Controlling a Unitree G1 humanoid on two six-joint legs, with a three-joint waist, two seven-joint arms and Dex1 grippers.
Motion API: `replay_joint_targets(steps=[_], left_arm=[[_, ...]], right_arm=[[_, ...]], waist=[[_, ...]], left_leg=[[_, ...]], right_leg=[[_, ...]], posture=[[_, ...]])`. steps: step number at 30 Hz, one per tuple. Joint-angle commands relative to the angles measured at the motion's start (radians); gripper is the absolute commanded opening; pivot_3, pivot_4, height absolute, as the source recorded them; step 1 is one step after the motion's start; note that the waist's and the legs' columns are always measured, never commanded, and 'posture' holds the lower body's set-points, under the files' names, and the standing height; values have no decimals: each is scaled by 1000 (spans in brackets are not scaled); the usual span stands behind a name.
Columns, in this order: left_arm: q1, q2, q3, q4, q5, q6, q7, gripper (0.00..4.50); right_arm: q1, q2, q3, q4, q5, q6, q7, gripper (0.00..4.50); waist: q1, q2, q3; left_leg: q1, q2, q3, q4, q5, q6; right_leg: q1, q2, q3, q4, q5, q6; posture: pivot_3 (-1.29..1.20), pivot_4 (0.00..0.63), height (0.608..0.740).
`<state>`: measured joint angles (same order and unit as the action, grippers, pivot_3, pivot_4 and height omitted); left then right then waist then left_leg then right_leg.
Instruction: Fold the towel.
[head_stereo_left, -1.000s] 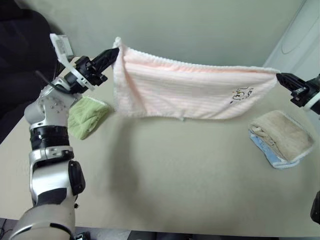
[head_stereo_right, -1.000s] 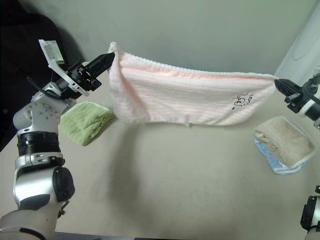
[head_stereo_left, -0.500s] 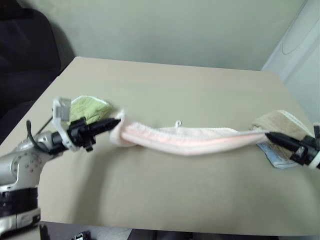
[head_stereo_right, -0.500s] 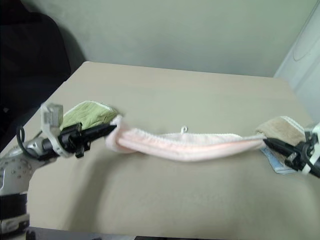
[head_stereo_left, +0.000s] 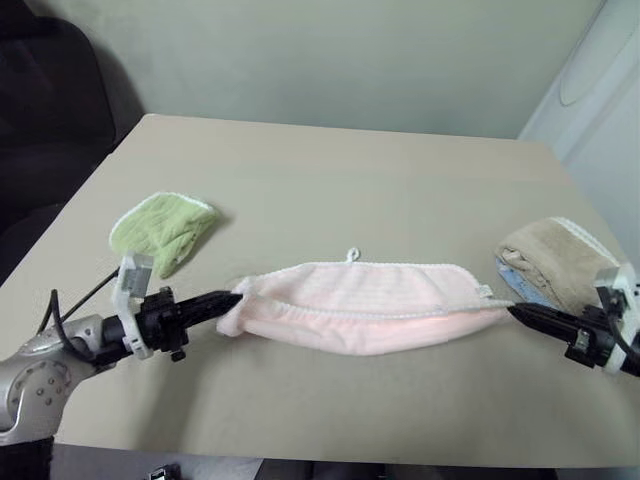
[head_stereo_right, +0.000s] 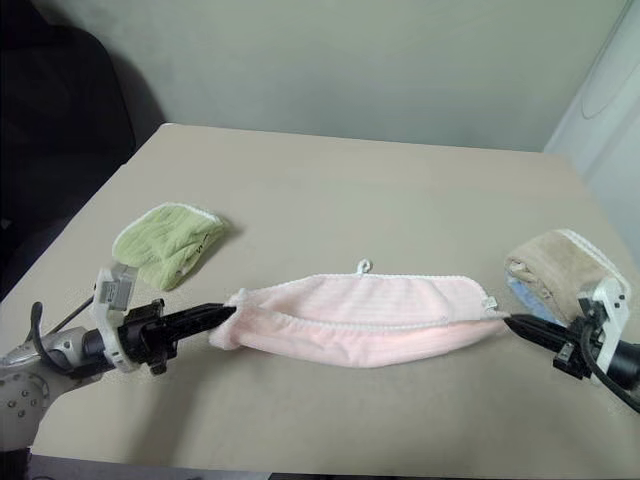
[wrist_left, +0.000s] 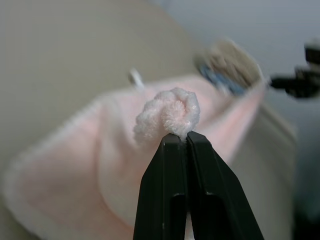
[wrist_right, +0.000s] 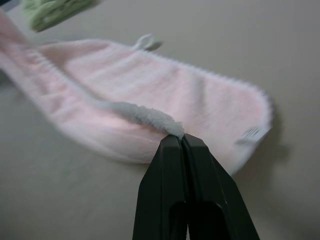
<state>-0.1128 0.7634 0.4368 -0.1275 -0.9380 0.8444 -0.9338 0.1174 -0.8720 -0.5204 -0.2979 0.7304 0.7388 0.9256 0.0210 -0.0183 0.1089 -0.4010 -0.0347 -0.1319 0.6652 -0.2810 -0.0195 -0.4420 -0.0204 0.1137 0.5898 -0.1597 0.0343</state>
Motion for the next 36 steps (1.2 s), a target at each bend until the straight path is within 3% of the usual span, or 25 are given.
replay_joint_targets(steps=[1,13,21,32,36], left_arm=[[-83,-25,36,86,9,-21,78,0],[-161,-98,-55,224,152,-108,117,0],[-147,-117,-98,276,249,-173,126,0],[-136,-112,-113,284,276,-174,92,0],[-136,-108,-98,289,260,-156,80,1112]], right_arm=[[-101,-13,64,95,-90,-67,-44,39],[-448,47,331,474,-345,-250,-83,39],[-544,71,426,628,-446,-339,-62,39],[-587,97,452,700,-489,-387,-49,39],[-589,106,447,704,-486,-382,-42,981]], waist=[[0,0,0],[-2,0,0],[2,0,0],[2,0,0],[2,0,0]], left_leg=[[1,0,0,0,0,0],[11,0,0,-2,7,11],[12,1,-1,-2,7,9],[12,1,-1,-2,2,-1],[12,1,-1,-2,1,-2]], right_leg=[[0,0,0,2,0,0],[6,0,-1,3,6,5],[8,0,-1,3,6,5],[8,0,-1,3,7,4],[8,0,-1,3,7,4]], posture=[[0,150,740],[0,150,740],[0,150,740],[0,150,740],[0,150,740]])
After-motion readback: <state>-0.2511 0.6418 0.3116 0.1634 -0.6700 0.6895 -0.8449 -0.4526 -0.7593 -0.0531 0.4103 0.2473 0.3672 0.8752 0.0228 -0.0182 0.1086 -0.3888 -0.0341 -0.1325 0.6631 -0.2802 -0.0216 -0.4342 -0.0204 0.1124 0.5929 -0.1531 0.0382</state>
